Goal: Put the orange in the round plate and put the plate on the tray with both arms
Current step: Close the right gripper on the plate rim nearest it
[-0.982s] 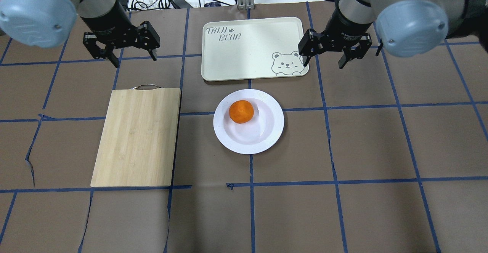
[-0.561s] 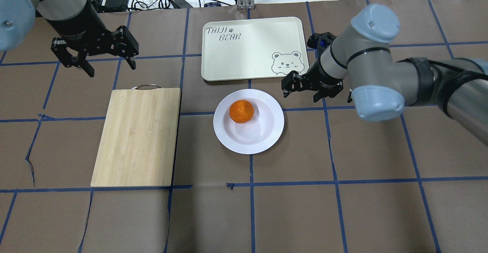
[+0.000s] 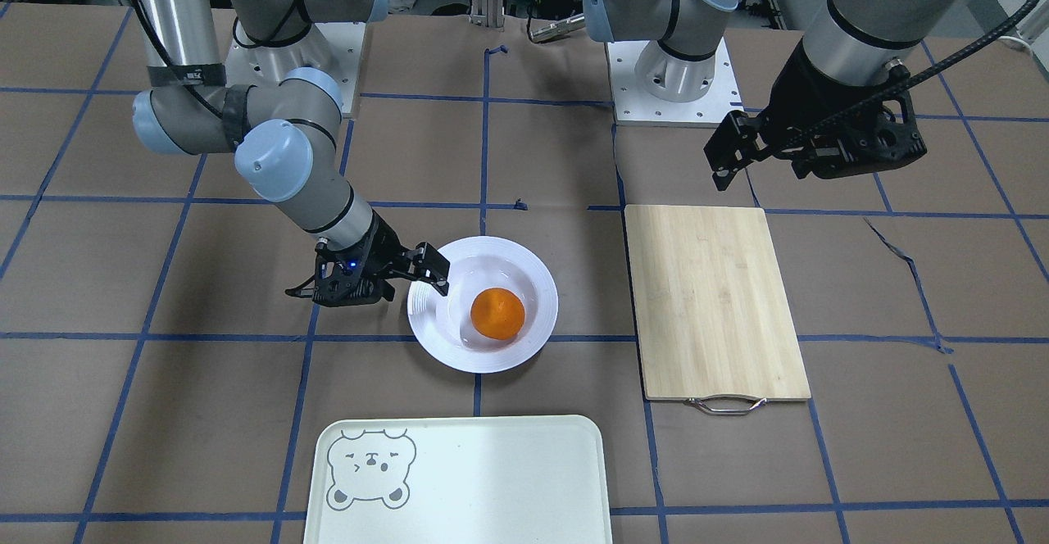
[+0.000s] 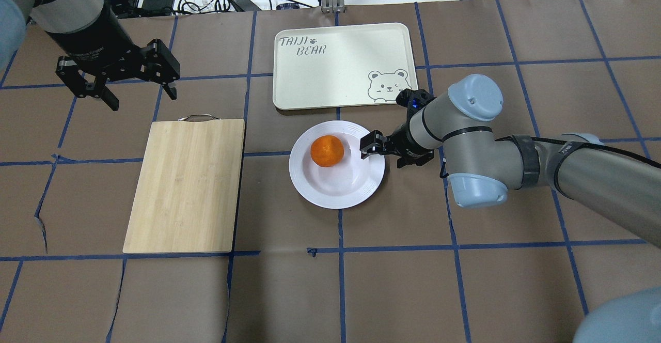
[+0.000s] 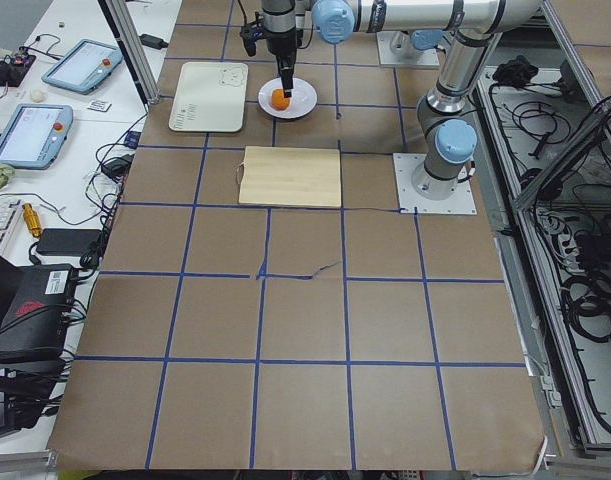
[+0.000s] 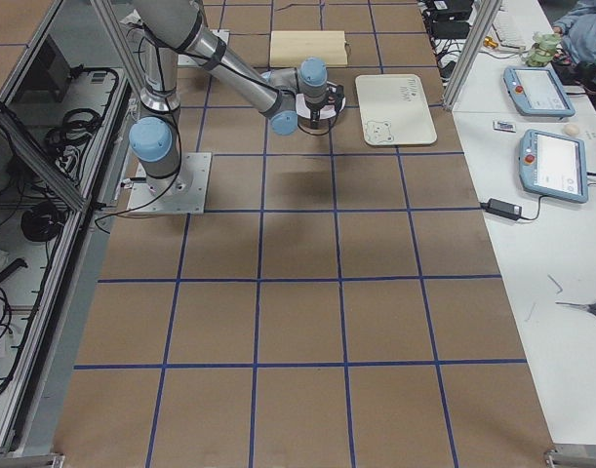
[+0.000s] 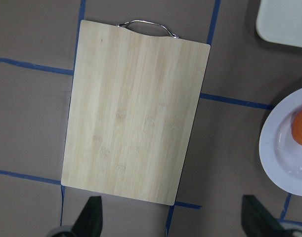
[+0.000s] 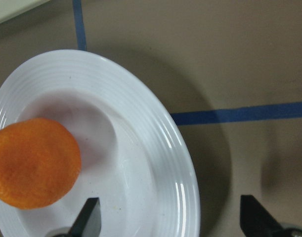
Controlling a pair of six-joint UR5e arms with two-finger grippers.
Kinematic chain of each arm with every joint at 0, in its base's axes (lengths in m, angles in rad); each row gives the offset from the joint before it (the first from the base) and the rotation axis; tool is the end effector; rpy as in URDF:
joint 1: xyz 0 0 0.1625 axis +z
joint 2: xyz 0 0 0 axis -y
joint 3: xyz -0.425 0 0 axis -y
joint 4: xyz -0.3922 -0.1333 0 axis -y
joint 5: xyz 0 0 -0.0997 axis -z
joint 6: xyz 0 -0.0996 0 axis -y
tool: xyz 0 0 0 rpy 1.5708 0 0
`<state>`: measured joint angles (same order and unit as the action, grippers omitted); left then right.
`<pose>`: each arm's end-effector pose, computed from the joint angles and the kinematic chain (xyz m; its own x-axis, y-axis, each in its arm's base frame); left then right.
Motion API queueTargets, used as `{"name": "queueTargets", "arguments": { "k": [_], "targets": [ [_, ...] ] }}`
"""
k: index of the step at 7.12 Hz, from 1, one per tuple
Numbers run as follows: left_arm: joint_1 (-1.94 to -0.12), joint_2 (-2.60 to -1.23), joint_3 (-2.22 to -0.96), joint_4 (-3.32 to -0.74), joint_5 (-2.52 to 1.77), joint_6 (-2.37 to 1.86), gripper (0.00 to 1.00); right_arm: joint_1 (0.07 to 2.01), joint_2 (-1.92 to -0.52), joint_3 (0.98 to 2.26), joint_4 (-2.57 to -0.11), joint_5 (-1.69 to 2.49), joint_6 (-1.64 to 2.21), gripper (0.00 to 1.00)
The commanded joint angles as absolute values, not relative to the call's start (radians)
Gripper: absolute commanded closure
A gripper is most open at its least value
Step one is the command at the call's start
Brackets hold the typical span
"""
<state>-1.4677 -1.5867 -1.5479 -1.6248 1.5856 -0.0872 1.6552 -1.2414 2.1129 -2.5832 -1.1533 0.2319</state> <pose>-0.0803 -0.5048 0.4860 -0.9819 -0.1884 -0.0188 -0.1890 0.9809 0.0455 0.2153 -0.4850 0.1884 -0.9010 0.0965 -0.4230 0.1270 0.9909 -0.0444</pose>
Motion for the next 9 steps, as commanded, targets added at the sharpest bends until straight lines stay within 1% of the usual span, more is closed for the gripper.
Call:
{"name": "queueTargets", "arguments": {
  "k": [1, 5, 8, 9],
  "targets": [
    [-1.468, -1.586, -1.546, -1.618, 1.585, -0.08, 0.0, 1.666, -1.22, 2.12, -2.592, -1.14, 0.238, 0.0],
    [-1.473, -1.563, -1.555, -1.62, 1.583, -0.08, 0.0, 1.671, -1.203, 2.121, -2.621, -1.124, 0.304, 0.01],
    [-1.471, -1.562, -1.555, -1.62, 1.591, -0.08, 0.0, 1.672, -1.158, 2.12, -2.626, -1.083, 0.314, 0.08],
    [-1.473, -1.562, -1.555, -1.62, 1.585, -0.08, 0.0, 1.672, -1.16, 2.118, -2.626, -1.066, 0.316, 0.12]
  ]
}}
